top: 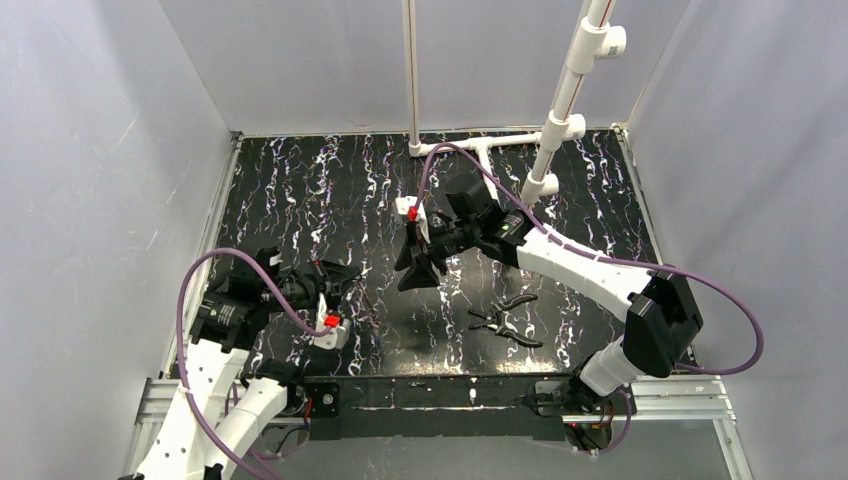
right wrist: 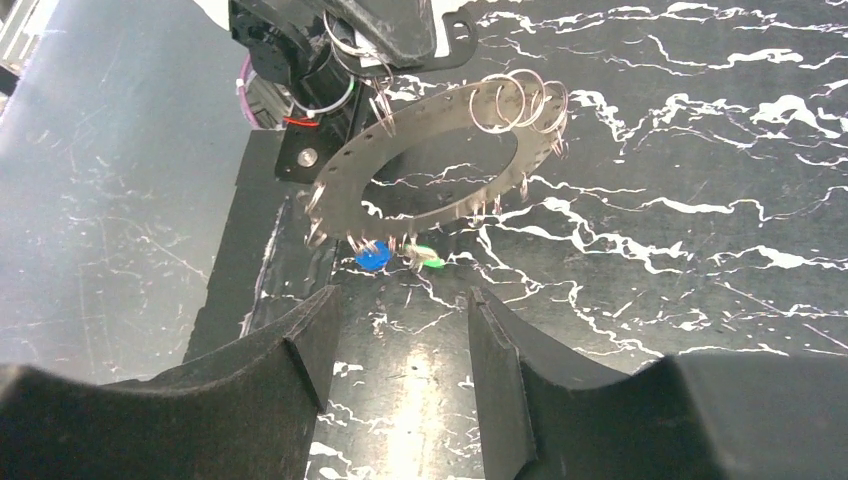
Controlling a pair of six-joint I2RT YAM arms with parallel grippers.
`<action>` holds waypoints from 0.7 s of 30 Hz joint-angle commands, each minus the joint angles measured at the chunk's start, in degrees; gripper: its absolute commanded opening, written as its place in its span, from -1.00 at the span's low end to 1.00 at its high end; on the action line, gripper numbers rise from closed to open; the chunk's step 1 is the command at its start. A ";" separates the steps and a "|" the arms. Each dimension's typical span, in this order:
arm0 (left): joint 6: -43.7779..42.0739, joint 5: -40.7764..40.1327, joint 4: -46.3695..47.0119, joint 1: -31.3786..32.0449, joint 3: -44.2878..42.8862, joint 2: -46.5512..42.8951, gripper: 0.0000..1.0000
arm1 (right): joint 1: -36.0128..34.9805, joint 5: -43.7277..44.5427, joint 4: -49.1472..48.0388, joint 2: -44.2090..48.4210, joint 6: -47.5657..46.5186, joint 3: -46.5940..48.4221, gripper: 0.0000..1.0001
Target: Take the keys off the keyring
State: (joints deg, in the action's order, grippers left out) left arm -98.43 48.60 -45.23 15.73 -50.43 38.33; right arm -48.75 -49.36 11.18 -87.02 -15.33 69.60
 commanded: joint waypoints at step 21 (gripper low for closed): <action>19.43 -3.45 -6.98 0.20 -9.75 4.38 -1.00 | 4.31 1.75 4.61 1.74 6.47 9.83 0.15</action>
State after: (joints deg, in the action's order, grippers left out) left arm -87.92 46.78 -50.39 15.77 -56.97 41.63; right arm -45.54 -49.25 13.80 -86.74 -9.78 76.44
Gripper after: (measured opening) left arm 0.046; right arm 0.570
